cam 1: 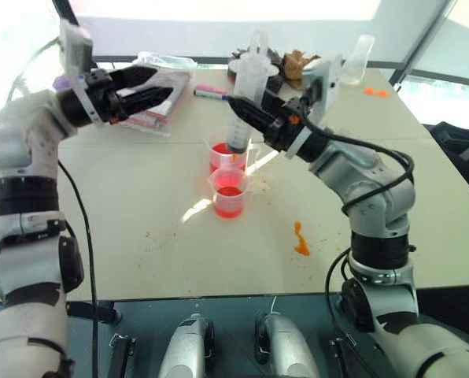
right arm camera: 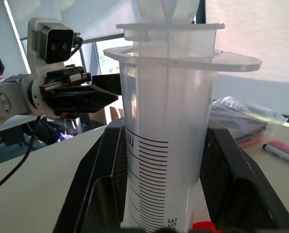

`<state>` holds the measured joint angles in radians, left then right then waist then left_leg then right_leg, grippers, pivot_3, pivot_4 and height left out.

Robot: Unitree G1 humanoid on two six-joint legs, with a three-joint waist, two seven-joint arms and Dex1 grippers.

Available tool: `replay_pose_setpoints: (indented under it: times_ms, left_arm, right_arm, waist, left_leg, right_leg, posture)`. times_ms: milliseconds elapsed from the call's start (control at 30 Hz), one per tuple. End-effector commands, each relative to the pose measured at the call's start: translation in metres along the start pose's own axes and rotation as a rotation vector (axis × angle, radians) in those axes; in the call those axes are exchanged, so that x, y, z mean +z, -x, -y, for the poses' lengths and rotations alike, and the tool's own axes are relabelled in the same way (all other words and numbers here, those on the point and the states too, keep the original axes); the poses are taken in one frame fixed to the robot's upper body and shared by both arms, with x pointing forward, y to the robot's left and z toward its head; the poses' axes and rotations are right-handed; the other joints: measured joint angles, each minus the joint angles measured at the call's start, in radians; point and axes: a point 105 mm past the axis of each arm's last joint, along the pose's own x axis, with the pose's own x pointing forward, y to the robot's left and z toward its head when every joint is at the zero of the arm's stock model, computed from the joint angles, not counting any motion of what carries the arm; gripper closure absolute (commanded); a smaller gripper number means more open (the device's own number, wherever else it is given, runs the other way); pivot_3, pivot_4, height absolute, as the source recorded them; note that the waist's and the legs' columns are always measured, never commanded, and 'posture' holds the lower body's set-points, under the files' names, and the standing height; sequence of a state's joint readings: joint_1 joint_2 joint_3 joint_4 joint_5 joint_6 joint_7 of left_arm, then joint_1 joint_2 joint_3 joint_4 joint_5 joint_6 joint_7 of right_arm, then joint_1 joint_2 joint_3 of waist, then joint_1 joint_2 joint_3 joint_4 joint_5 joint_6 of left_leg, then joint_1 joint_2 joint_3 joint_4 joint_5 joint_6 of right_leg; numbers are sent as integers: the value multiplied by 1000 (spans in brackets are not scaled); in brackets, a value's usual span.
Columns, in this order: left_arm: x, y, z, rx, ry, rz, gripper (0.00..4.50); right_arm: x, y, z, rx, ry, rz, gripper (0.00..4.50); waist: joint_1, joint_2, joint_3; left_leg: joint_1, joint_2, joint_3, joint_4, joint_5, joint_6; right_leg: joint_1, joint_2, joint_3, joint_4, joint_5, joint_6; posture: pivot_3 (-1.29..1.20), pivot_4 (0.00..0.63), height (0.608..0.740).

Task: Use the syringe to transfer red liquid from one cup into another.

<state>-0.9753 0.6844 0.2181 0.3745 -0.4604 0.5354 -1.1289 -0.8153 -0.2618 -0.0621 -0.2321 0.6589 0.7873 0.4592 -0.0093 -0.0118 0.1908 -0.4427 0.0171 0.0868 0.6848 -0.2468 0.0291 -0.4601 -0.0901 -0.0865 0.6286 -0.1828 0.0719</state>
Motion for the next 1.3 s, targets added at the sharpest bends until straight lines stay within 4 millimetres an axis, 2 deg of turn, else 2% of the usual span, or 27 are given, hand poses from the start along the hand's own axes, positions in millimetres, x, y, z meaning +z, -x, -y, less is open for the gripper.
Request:
replay_pose_setpoints:
  times_ms: [33,133,267,333,467,667,800,1033,1167,1300]
  left_arm:
    - [19,5,7,15,-54,59,891]
    - [12,8,10,32,-39,57,891]
    - [-5,18,19,50,-7,32,891]
    - [-12,21,23,57,9,24,891]
    - [-21,24,30,72,36,24,891]
    - [-42,27,43,93,65,1,891]
    - [-52,31,53,113,89,-12,891]
    - [-63,43,62,171,127,-29,891]
    - [-69,59,80,103,141,-99,891]
    - [-70,70,85,60,134,-160,875]
  right_arm:
    - [23,6,1,30,4,3,3000]
    - [30,12,15,9,-77,-68,3000]
    - [45,27,60,-117,-377,-292,3000]
    - [38,37,79,-210,-501,-414,3000]
    - [12,53,96,-326,-636,-600,3000]
    - [-35,65,102,-384,-725,-810,3000]
    - [-71,81,106,-404,-691,-960,3000]
    - [-107,87,106,-379,-645,-1086,3000]
    - [-117,90,107,-376,-639,-1110,3000]
    - [-120,91,106,-368,-641,-1119,1023]
  waist:
    - [0,0,0]
    - [-3,0,0]
    - [-7,1,0]
    - [-5,0,0]
    - [-6,0,0]
    - [-7,1,0]
    - [-8,1,0]
    - [-7,1,0]
    - [-8,1,0]
    - [-5,1,0]
  left_leg:
    - [0,0,0,0,0,0]
    - [0,0,0,0,0,0]
    - [1,0,2,0,0,0]
    - [1,0,2,-1,0,0]
    - [1,0,2,-2,0,0]
    - [0,-1,3,-2,-1,1]
    - [0,-1,3,-2,-1,1]
    - [0,-1,3,-1,-1,1]
    - [0,-1,3,-1,-1,1]
    - [0,-1,2,-1,-1,1]
  right_leg:
    - [0,0,0,0,0,0]
    - [0,0,0,0,0,0]
    - [-1,-1,1,0,0,0]
    - [-2,-1,1,0,0,-1]
    - [-1,-1,1,-3,0,-1]
    - [-2,-1,2,-3,0,-1]
    - [-2,-1,2,-3,0,-1]
    - [-2,-1,2,-3,0,-1]
    - [-2,-1,2,-3,0,-1]
    - [-2,-1,1,-3,0,-1]
  posture:
    - [0,150,740]
    - [0,150,740]
    - [0,150,740]
    - [0,150,740]
    - [0,150,740]
    - [0,150,740]
    - [0,150,740]
    - [0,150,740]
    - [0,150,740]
    - [0,150,740]
